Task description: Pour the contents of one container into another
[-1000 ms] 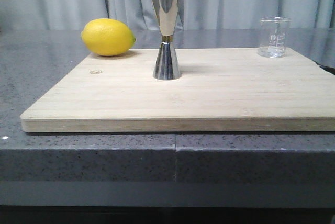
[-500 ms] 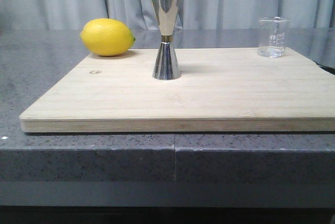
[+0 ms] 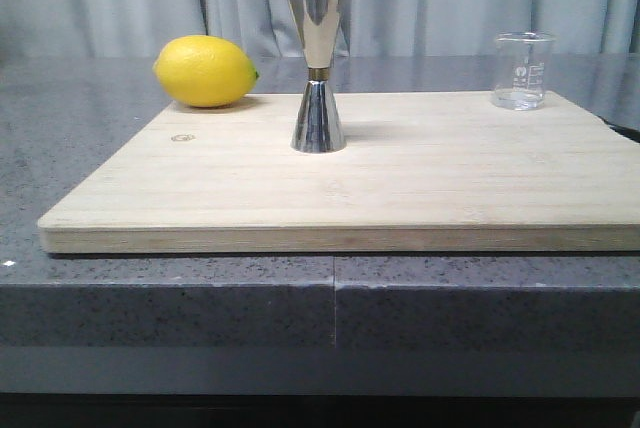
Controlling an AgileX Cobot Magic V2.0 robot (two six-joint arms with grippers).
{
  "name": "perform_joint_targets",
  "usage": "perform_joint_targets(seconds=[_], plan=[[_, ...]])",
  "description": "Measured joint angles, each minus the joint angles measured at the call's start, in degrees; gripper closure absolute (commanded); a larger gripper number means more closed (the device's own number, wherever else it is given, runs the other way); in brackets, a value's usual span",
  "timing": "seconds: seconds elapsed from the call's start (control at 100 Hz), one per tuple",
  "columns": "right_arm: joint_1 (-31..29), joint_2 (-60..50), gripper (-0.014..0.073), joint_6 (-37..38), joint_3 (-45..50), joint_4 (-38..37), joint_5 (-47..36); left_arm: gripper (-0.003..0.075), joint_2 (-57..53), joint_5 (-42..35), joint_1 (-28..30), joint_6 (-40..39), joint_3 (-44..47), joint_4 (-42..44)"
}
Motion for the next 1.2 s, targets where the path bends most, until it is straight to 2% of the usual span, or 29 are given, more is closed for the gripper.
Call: perform_joint_targets(seconds=[0.32,0.55,1.2], plan=[[0.0,0.0,0.0662,1.5,0.5,0.0,-1.0,0.0741,0.0,-0.6,0.0,0.0,1.7,-2.3],[0.0,0.0,0.0662,1.6,0.5,0.1,3.7,0.0741,0.0,-1.2,0.0,0.0,1.7,-2.1],[0.0,0.0,0.0662,1.7,0.5,0.1,3.9,0.0741,0.0,-3.5,0.0,0.0,1.7,-3.6]])
